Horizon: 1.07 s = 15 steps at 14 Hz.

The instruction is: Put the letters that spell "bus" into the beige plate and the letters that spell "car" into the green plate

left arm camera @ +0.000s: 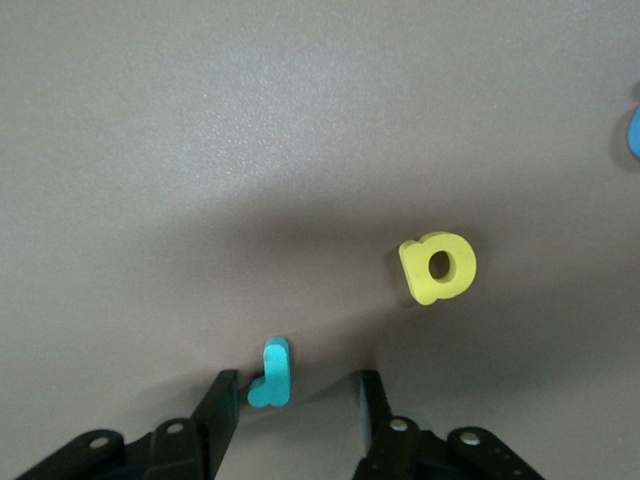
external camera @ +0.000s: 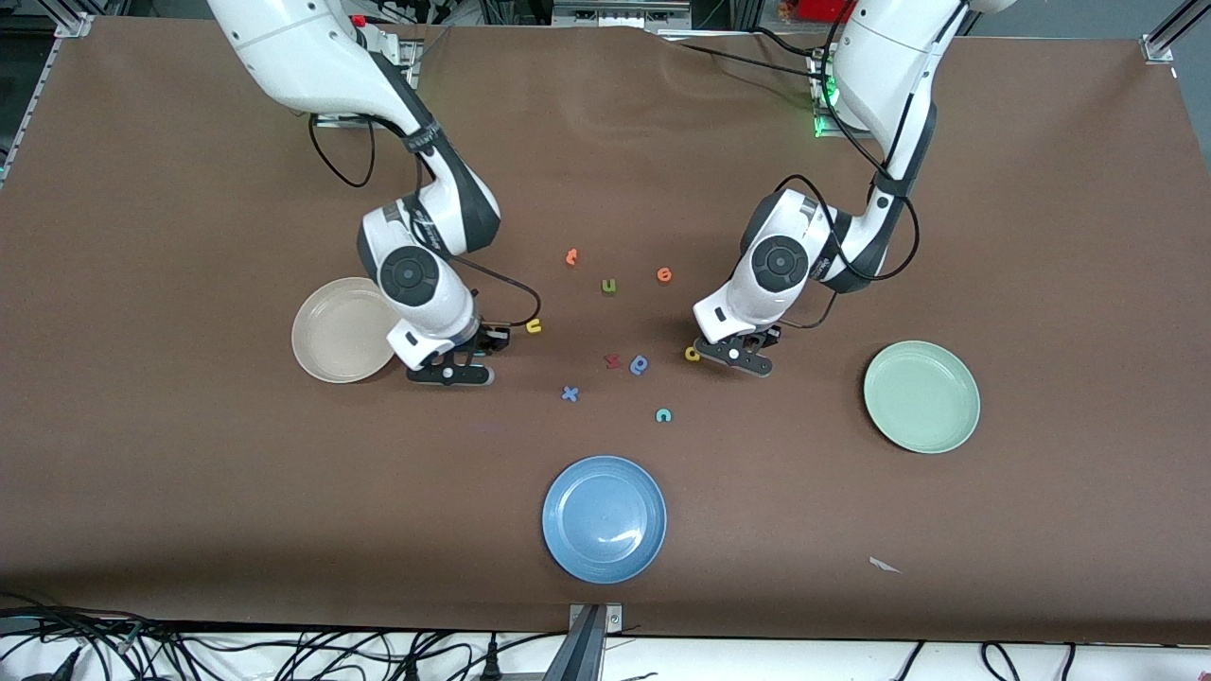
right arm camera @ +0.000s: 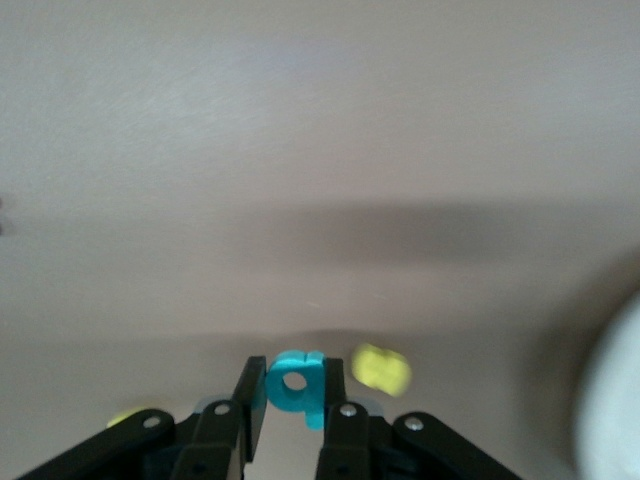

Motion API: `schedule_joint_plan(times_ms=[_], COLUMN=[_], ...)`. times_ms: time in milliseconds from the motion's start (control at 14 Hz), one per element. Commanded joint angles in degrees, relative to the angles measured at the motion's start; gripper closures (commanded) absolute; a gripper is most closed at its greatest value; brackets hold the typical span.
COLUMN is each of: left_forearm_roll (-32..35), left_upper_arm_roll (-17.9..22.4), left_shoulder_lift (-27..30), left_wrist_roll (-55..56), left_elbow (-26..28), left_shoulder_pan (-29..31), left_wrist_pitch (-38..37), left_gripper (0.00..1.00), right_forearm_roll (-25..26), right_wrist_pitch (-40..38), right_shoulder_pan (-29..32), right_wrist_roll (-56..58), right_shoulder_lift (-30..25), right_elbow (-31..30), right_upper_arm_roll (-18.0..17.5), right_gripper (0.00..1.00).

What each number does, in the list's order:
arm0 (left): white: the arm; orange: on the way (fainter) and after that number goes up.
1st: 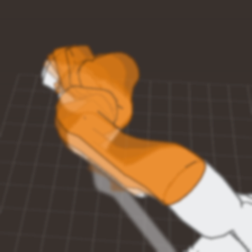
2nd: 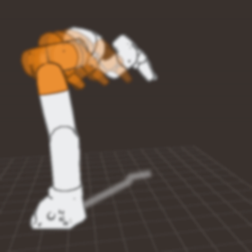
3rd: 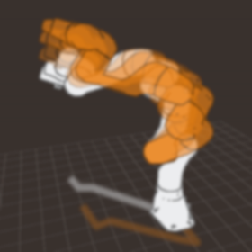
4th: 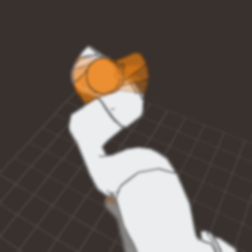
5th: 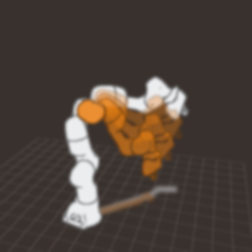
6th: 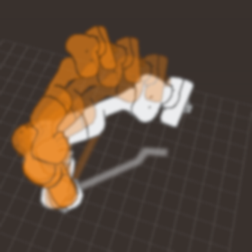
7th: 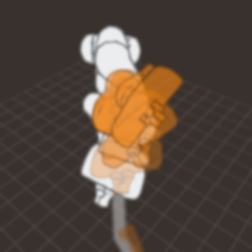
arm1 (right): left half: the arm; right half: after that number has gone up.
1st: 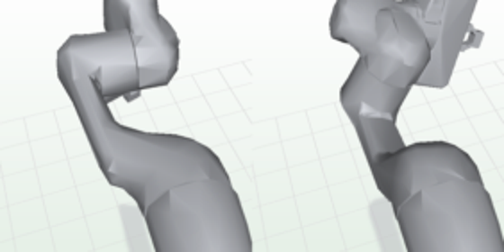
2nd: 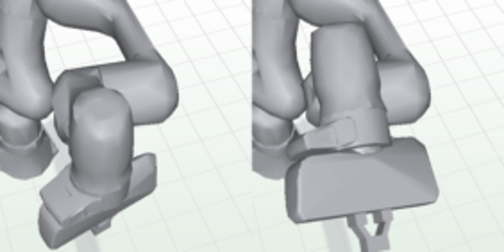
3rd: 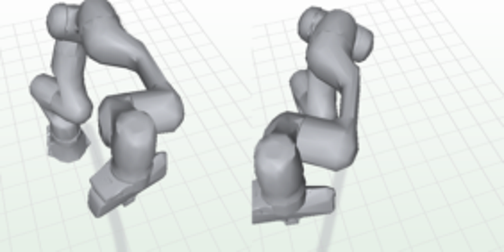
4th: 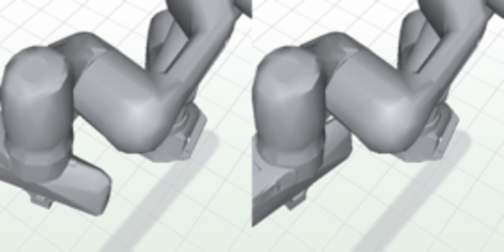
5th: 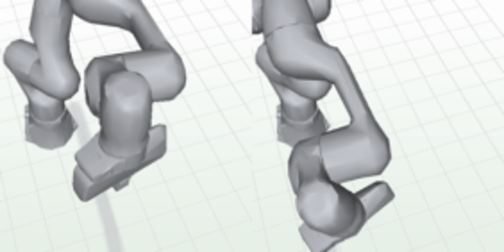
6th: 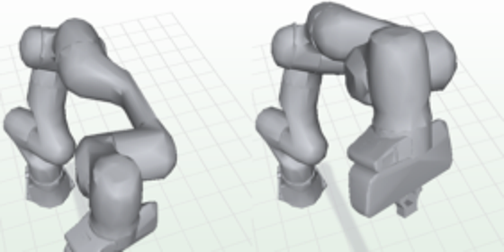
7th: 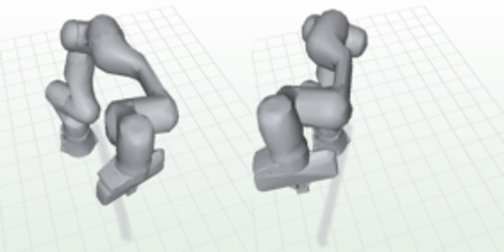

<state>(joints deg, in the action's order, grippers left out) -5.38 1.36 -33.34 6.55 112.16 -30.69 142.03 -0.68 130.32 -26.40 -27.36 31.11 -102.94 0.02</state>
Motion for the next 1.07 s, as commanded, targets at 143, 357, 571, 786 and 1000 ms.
schedule_joint_plan(times_ms=[143, 357, 571, 786, 1000], left_forearm_roll=[-0.5, -0.5, -0.5, -0.5, -0.4], left_upper_arm_roll=[0.7, 0.7, 0.7, 0.7, 1.2], left_shoulder_lift=[-1.0, -1.0, -1.0, -1.0, 0.5], left_wrist_roll=[0.7, 0.7, 0.7, 0.7, -0.2], left_elbow=[-0.4, -0.4, -0.4, -0.4, -1.3], left_shoulder_pan=[-0.9, -0.9, -0.9, -0.9, 0.4], left_wrist_pitch=[1.8, 1.8, 1.9, 1.9, 0.7], left_gripper=[0.55, 0.70, 0.83, 0.90, 0.96], right_forearm_roll=[-0.1, -0.2, -0.2, -0.4, -0.8], right_wrist_pitch=[-10.3, -9.7, 1.2, 2.2, 0.2], right_shoulder_pan=[0.1, 0.2, 0.3, 0.3, 0.3], right_wrist_roll=[15.7, 18.1, 18.2, 17.6, 17.3], right_shoulder_lift=[-7.4, -8.5, -8.2, -8.3, -8.6], right_elbow=[-4.4, -9.0, -18.2, -20.9, -20.3], right_upper_arm_roll=[10.4, 13.6, 13.7, 13.7, 13.7], right_gripper=[0.98, 0.98, 0.97, 0.73, 0.00])
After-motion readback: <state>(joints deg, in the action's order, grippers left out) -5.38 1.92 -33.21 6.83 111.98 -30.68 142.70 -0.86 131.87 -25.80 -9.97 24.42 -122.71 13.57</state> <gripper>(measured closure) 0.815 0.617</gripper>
